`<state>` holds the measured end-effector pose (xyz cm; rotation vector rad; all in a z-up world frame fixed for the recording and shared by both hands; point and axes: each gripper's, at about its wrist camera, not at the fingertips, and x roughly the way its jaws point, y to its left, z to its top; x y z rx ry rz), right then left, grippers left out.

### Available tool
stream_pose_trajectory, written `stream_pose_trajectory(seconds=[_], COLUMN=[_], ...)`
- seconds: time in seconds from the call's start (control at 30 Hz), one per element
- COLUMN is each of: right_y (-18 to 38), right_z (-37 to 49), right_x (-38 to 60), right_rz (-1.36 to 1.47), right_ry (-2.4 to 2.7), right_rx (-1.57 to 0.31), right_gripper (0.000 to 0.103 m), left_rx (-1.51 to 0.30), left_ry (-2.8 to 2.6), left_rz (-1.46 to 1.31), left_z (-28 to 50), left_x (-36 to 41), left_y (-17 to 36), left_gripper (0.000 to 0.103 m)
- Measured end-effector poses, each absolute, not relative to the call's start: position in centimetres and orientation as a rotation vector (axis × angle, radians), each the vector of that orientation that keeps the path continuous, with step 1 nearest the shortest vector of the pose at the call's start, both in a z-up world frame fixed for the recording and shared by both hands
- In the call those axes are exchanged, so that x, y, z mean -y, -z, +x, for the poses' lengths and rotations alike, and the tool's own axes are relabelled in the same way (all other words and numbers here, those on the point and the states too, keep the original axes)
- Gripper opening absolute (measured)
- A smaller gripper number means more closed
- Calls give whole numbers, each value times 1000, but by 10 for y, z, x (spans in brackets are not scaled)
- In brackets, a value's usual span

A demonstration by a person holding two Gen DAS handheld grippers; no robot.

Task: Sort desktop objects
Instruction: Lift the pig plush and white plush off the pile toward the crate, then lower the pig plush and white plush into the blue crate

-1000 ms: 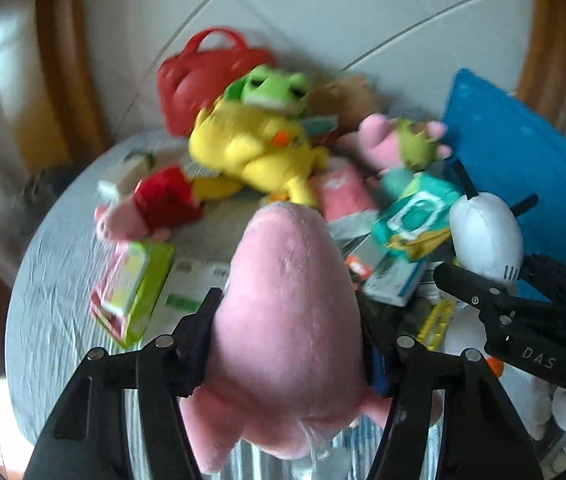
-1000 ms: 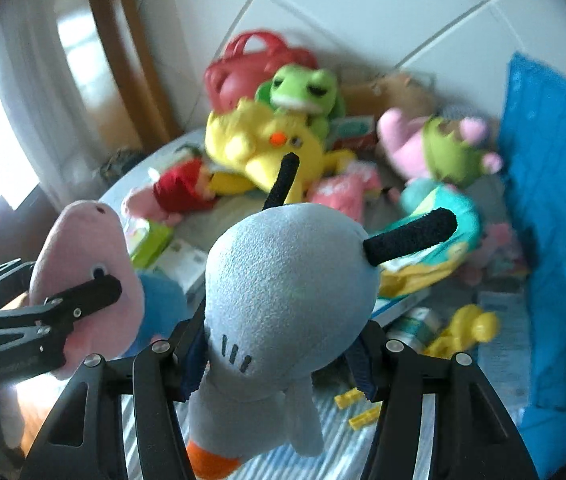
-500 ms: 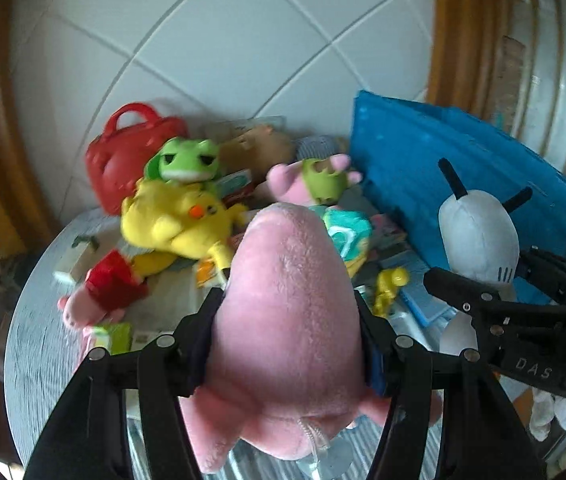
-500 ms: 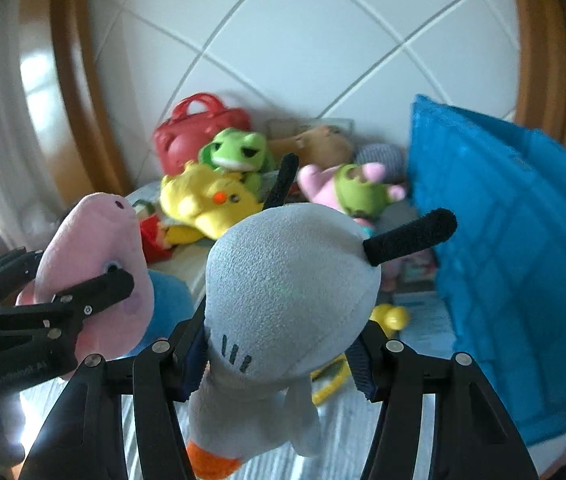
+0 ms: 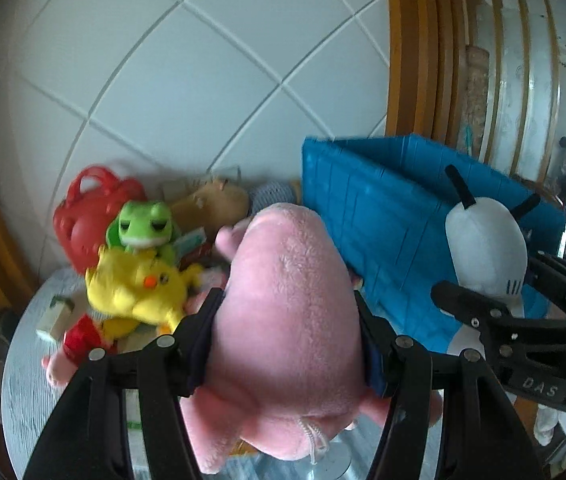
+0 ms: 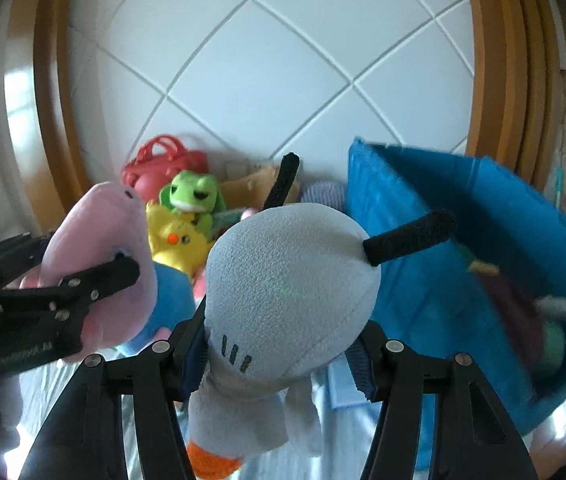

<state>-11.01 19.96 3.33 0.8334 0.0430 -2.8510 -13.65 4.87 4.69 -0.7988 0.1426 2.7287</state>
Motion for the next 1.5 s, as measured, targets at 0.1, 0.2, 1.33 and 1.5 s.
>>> stream_pose_trajectory(seconds=[0.1,0.2,1.33,1.5], right_y=[-59,-85,-49,-53], right_z=[-113,-115,-160,-165], right_x=[-239,-279,-537,-534], right_rz=[737,639,879,862], right_ry=[2872,2889,3048,3062], right_rx=[-32,-20,-104,-115], right_gripper=[58,58,76,101], left_rx=[-140,-131,-238,-223], left_ry=[-2761,-2794,-2684,-2683], left_rz=[-704,-594,-870,-885], left_z=[-143,-148,-199,-206], left_x=[-84,-128,-392,-389], left_y=[-75,-108,-70,-69], left_gripper=[60,60,103,103])
